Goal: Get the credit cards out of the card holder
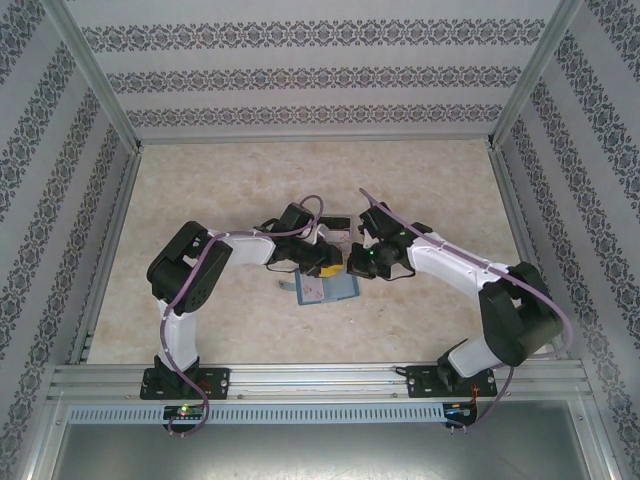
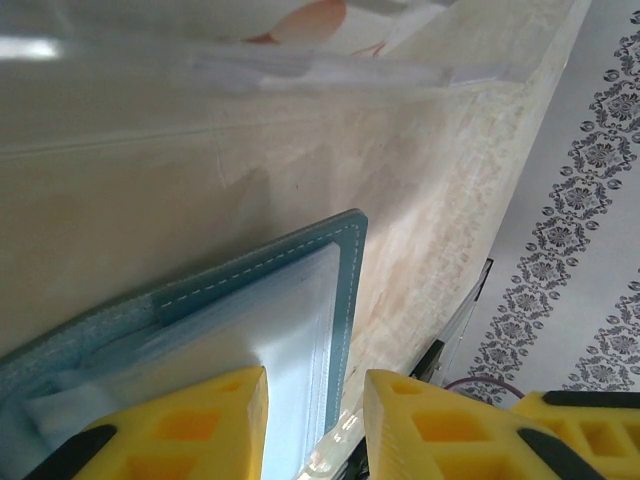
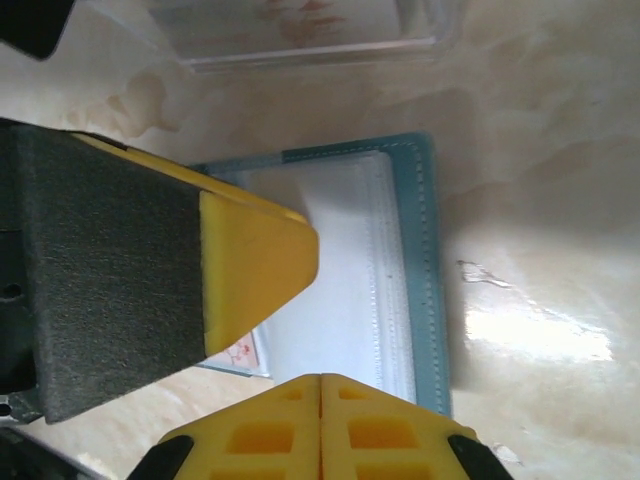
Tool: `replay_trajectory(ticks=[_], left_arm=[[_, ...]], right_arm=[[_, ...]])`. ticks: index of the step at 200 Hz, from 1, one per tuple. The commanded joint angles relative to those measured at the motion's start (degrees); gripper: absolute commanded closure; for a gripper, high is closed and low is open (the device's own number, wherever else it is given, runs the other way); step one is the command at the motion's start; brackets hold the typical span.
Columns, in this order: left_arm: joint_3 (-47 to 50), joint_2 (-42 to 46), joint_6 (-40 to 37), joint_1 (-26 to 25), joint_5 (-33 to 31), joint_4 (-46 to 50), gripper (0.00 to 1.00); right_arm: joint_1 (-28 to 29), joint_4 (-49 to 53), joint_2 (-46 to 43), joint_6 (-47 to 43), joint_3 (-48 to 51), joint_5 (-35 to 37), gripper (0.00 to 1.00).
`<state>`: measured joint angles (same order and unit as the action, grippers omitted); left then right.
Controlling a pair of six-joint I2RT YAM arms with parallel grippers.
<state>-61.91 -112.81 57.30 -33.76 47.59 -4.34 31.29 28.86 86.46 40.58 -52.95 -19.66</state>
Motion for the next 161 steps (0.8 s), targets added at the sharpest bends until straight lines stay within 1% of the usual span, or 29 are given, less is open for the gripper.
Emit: replay_trajectory(ticks=[1, 45, 109, 139, 161], left_arm=[[-1.5, 2.5, -1.0, -0.4, -1.5, 0.5, 0.69], [-1.0, 7.2, -3.4, 0.9, -3.7, 5.2, 0.7], [1.2, 13.9, -8.2, 5.3, -8.8, 15.2, 0.74], [2.3, 15.5, -11.4, 6.0, -11.8, 20.9, 0.77], [3.8, 16.7, -12.4, 6.1, -13.2, 22.7, 0.79]], right_arm=[[1.5, -1.8, 2.9, 0.4, 0.2, -3.5, 0.94], [3.8, -2.6, 7.2, 0.7, -1.7, -4.1, 0.95], [6.1, -2.9, 11.4, 1.0, -5.3, -4.7, 0.95], [7.2, -2.9, 13.8, 0.9, -7.7, -5.2, 0.95], [7.6, -2.8, 15.5, 0.5, -9.3, -5.3, 0.95]])
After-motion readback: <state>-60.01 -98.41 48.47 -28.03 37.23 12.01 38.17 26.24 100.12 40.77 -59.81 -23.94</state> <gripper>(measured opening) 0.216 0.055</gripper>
